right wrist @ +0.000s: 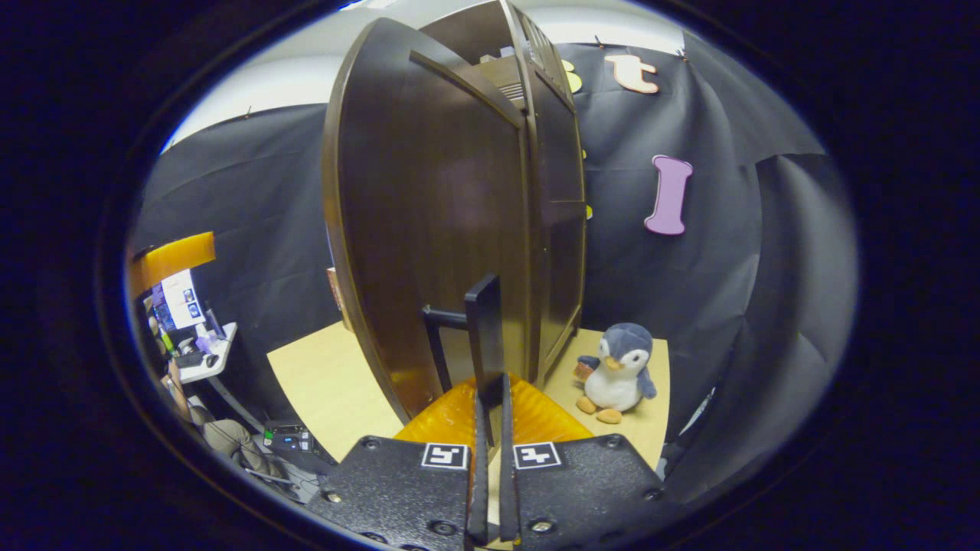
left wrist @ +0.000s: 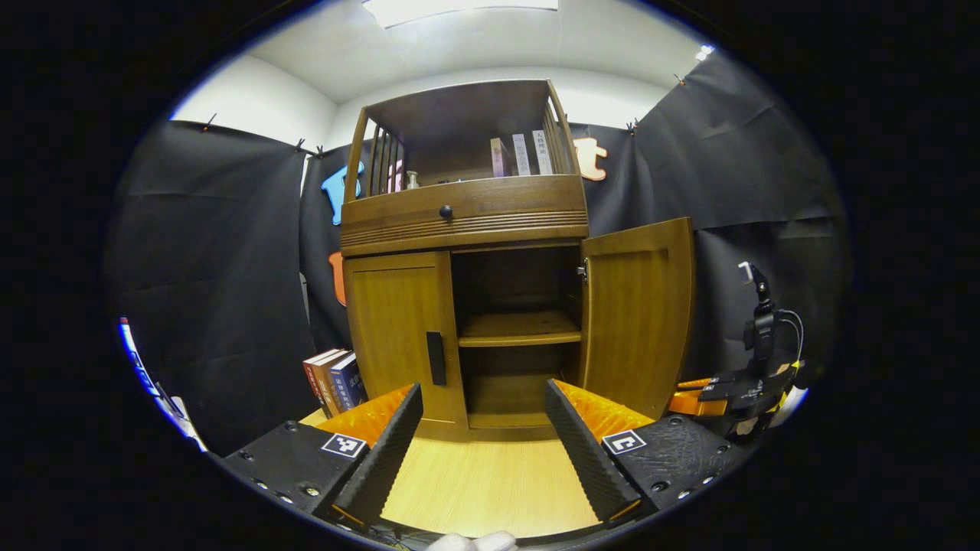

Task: Open the right door of the double-door shoe cabinet with the right hand, and open the left door with the left hand.

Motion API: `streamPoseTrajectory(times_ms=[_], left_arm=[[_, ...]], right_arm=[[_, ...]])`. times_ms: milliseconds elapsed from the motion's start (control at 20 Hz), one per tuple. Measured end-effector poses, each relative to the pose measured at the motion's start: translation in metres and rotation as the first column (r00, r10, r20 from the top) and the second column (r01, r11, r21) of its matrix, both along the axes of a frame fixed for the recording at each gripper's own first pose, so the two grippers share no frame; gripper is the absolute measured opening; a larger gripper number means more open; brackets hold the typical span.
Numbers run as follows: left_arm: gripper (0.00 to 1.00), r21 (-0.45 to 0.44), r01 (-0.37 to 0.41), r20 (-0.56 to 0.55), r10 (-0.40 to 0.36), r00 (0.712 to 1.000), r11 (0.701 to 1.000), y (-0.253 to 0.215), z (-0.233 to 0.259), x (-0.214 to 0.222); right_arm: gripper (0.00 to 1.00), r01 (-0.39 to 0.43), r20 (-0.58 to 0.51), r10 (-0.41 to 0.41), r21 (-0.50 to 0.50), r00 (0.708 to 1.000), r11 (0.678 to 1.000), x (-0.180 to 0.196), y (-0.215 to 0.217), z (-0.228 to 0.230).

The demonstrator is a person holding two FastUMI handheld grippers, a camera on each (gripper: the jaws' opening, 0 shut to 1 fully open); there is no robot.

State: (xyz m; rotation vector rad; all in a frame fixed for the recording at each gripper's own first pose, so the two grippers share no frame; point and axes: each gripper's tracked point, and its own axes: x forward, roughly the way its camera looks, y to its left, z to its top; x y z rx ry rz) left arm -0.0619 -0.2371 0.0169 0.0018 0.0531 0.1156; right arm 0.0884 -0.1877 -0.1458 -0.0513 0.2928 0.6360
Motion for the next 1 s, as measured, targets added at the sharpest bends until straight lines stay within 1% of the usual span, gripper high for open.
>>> streamPoseTrajectory(times_ms=[100, 150, 200, 350, 450, 500, 550, 600, 650, 800, 900, 1000], left_arm=[[0.96, -0.002, 0.005, 0.003, -0.005, 1.0, 1.0, 0.008, -0.001, 0.003], [0.96, -0.004, 0.012, 0.004, -0.012, 1.0, 1.0, 0.012, -0.002, 0.007], [0.96, -0.005, 0.019, 0.002, -0.019, 1.0, 1.0, 0.017, -0.003, 0.01], [0.96, -0.018, 0.046, -0.004, -0.046, 0.999, 0.999, 0.032, -0.006, 0.022], [0.96, -0.023, 0.07, -0.011, -0.07, 0.997, 0.997, 0.043, -0.008, 0.031], [0.96, -0.02, 0.079, -0.012, -0.079, 0.997, 0.997, 0.049, -0.007, 0.034], [0.96, -0.014, 0.09, -0.011, -0.09, 0.996, 0.996, 0.056, -0.006, 0.038], [1.0, -0.006, 0.097, -0.007, -0.097, 0.995, 0.995, 0.063, -0.006, 0.042], [0.96, 0.005, 0.104, -0.005, -0.104, 0.995, 0.995, 0.071, -0.006, 0.047], [0.96, 0.023, 0.129, 0.002, -0.129, 0.992, 0.991, 0.089, -0.008, 0.059], [0.96, 0.038, 0.144, 0.01, -0.144, 0.989, 0.989, 0.1, -0.009, 0.067], [0.96, 0.041, 0.158, 0.013, -0.159, 0.987, 0.987, 0.11, -0.013, 0.073]], right_arm=[[0.13, -0.005, -0.02, 0.006, 0.032, 1.0, 0.999, -0.006, -0.002, 0.001], [0.15, 0.01, -0.015, -0.01, 0.034, 1.0, 0.999, -0.006, -0.007, 0.004], [0.26, 0.041, 0.003, -0.041, 0.018, 0.999, 0.999, -0.009, -0.018, 0.008], [0.55, 0.119, 0.075, -0.119, -0.002, 0.99, 0.993, -0.014, -0.027, 0.024], [0.67, 0.191, 0.106, -0.187, -0.023, 0.977, 0.981, -0.018, -0.032, 0.03], [0.74, 0.226, 0.119, -0.223, -0.016, 0.968, 0.974, -0.021, -0.033, 0.037], [0.76, 0.26, 0.125, -0.257, -0.006, 0.958, 0.966, -0.024, -0.032, 0.042], [0.79, 0.299, 0.134, -0.297, 0.005, 0.945, 0.954, -0.03, -0.035, 0.048], [0.82, 0.324, 0.14, -0.323, 0.019, 0.936, 0.946, -0.035, -0.034, 0.055], [1.0, 0.383, 0.147, -0.383, 0.03, 0.912, 0.923, -0.056, -0.025, 0.068], [0.99, 0.428, 0.166, -0.428, 0.035, 0.888, 0.903, -0.069, -0.015, 0.079], [0.99, 0.466, 0.197, -0.466, 0.045, 0.863, 0.883, -0.08, 0.005, 0.089]])
